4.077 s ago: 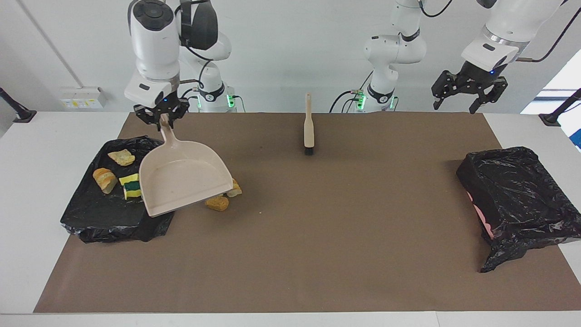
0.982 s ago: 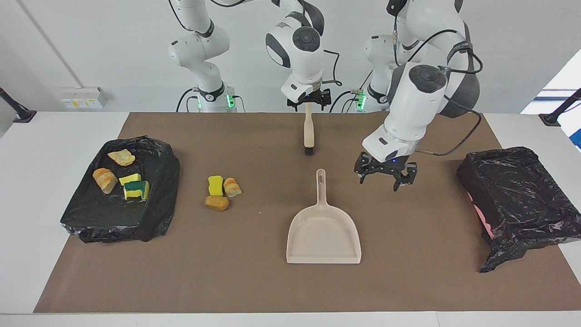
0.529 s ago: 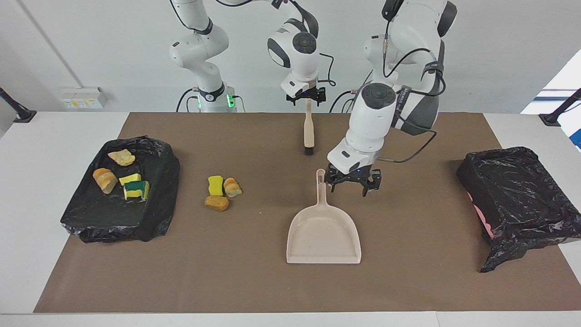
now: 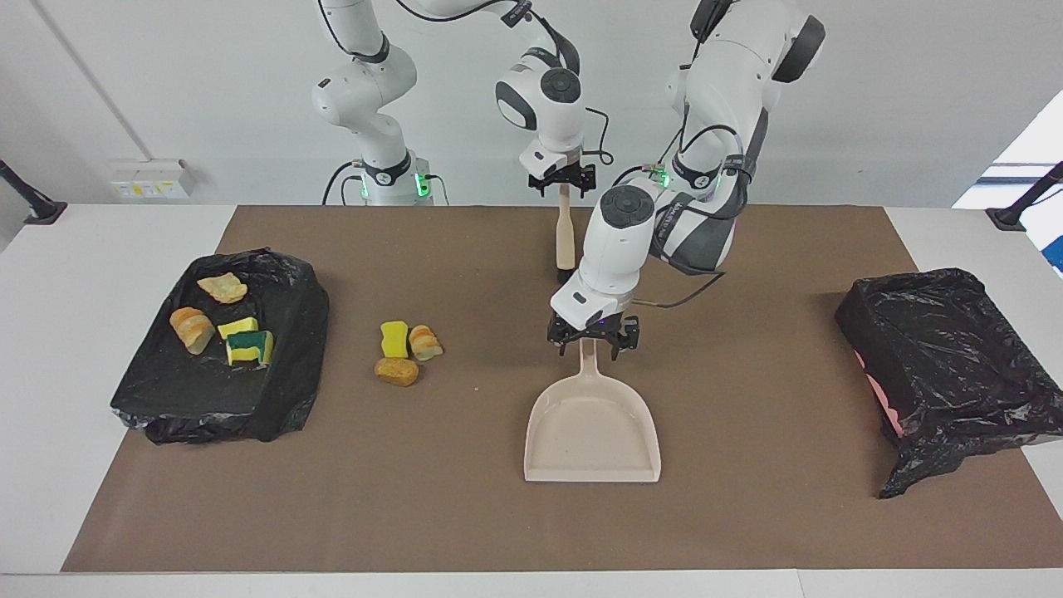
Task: Sweep and dump trash in bin
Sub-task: 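Grasp the dustpan with the left gripper while the right gripper reaches the brush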
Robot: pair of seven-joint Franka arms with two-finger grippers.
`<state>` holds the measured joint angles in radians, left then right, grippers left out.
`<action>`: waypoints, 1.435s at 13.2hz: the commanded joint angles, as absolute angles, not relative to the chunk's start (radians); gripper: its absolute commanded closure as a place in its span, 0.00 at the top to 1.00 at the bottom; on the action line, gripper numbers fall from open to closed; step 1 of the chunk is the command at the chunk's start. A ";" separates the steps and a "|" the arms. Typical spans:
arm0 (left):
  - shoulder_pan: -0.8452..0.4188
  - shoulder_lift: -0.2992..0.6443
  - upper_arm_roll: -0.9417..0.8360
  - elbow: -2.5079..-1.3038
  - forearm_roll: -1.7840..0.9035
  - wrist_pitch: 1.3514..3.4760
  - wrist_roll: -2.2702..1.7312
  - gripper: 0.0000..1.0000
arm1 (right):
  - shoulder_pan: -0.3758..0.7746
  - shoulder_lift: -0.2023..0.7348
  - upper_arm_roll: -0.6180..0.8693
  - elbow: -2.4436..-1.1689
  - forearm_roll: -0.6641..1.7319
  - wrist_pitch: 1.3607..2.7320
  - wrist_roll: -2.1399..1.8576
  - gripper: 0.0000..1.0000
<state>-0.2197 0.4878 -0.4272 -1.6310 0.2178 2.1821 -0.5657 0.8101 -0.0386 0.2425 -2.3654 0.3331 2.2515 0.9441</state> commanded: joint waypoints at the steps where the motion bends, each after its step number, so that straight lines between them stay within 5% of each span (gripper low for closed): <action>1: -0.222 0.477 -0.425 -1.670 0.242 2.204 -0.591 0.78 | 0.818 -0.046 0.239 -2.375 0.356 2.273 0.950 0.13; 2: -0.221 0.476 -0.425 -1.671 0.242 2.200 -0.588 0.72 | 0.819 -0.046 0.239 -2.373 0.356 2.273 0.954 0.00; 4: -0.219 0.468 -0.433 -1.693 0.241 2.195 -0.588 0.68 | 0.819 -0.041 0.239 -2.370 0.354 2.273 0.951 0.00; 6: -0.216 0.469 -0.436 -1.686 0.242 2.191 -0.591 0.50 | 0.816 -0.029 0.238 -2.356 0.351 2.267 0.945 0.00; 7: -0.216 0.471 -0.436 -1.686 0.244 2.201 -0.588 0.34 | 0.812 -0.025 0.236 -2.339 0.341 2.249 0.943 0.00; 8: -0.216 0.469 -0.436 -1.680 0.245 2.203 -0.580 0.08 | 0.807 -0.025 0.233 -2.333 0.338 2.221 0.946 0.00; 9: -0.213 0.468 -0.436 -1.669 0.247 2.203 -0.577 0.00 | 0.804 -0.035 0.229 -2.330 0.336 2.186 0.948 0.00; 15: -0.175 0.361 -0.436 -1.684 0.244 2.044 -0.115 0.00 | 0.525 -0.250 0.225 -2.295 0.212 1.826 0.795 0.00; 19: -0.160 0.337 -0.434 -1.689 0.244 1.944 0.165 0.00 | 0.326 -0.249 0.227 -2.227 0.040 1.700 0.610 0.00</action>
<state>-0.1666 0.3686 -0.4300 -1.6568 0.2302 1.9679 0.0853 0.3993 -0.2585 0.2132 -2.2497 0.1021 1.7261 0.6846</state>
